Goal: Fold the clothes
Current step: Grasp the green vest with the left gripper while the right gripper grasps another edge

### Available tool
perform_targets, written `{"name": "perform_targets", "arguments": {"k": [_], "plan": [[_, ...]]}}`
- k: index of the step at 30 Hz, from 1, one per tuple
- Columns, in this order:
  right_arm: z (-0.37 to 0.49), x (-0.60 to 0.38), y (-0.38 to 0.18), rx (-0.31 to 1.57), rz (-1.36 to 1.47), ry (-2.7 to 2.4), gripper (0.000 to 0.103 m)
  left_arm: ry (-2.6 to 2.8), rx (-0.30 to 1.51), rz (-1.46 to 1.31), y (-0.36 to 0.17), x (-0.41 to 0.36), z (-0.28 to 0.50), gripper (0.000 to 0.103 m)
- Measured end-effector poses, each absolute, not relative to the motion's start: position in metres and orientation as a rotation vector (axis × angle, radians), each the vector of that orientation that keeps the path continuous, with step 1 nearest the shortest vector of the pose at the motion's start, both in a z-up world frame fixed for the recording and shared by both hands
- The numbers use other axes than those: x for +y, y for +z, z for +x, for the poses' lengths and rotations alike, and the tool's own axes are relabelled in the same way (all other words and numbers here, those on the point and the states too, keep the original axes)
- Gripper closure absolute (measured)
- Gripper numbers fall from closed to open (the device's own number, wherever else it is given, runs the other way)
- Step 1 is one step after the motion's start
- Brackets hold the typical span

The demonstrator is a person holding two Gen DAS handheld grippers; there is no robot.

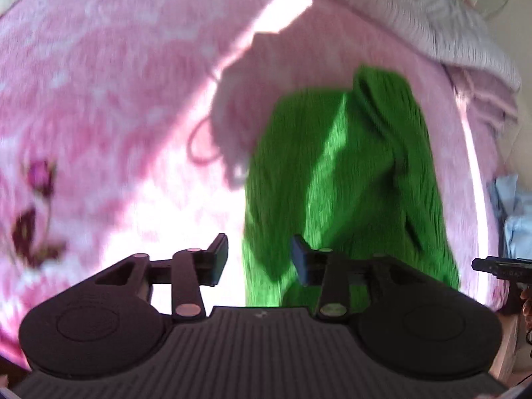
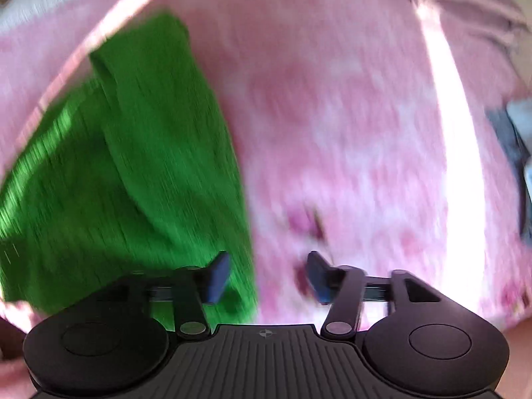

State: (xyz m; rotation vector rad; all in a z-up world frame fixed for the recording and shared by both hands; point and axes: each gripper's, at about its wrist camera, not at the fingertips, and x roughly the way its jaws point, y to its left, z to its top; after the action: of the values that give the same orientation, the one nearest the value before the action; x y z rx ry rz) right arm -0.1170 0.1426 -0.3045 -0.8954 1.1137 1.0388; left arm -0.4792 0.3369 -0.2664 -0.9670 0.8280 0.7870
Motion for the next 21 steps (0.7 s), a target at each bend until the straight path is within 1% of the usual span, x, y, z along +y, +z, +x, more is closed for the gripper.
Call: {"name": "perform_targets", "arguments": {"k": [4,8,11,12,13,14,15,16,19,21], "plan": [[-0.135,0.177,-0.308,1.003,-0.901,1.161,0.039,0.756,0.766,-1.035,-0.287,0.376,-0.459,0.059],[-0.153,0.211,-0.312,0.889,-0.904,1.279,0.035,0.703,0.782,-1.087,-0.319,0.396,-0.433,0.058],[-0.176,0.226,-0.328,0.789,-1.003,1.323,0.035,0.707,0.753,-1.079,-0.32,0.396,-0.431,0.061],[-0.184,0.23,-0.336,0.751,-1.048,1.321,0.035,0.71,0.742,-1.075,-0.319,0.395,-0.431,0.065],[-0.189,0.231,-0.344,0.705,-1.086,1.297,0.035,0.713,0.73,-1.071,-0.319,0.395,-0.431,0.083],[-0.191,0.232,-0.35,0.661,-1.112,1.272,0.036,0.716,0.719,-1.067,-0.318,0.394,-0.431,0.089],[-0.192,0.233,-0.354,0.632,-1.128,1.251,0.059,0.719,0.708,-1.063,-0.318,0.394,-0.431,0.091],[-0.187,0.233,-0.354,0.642,-1.119,1.24,0.091,0.722,0.696,-1.059,-0.317,0.393,-0.43,0.093],[-0.167,0.233,-0.336,0.71,-0.997,1.231,0.092,0.73,0.662,-1.046,-0.316,0.392,-0.43,0.094],[-0.151,0.229,-0.315,0.719,-0.9,1.227,0.092,0.722,0.601,-1.006,-0.29,0.384,-0.444,0.095]]}}
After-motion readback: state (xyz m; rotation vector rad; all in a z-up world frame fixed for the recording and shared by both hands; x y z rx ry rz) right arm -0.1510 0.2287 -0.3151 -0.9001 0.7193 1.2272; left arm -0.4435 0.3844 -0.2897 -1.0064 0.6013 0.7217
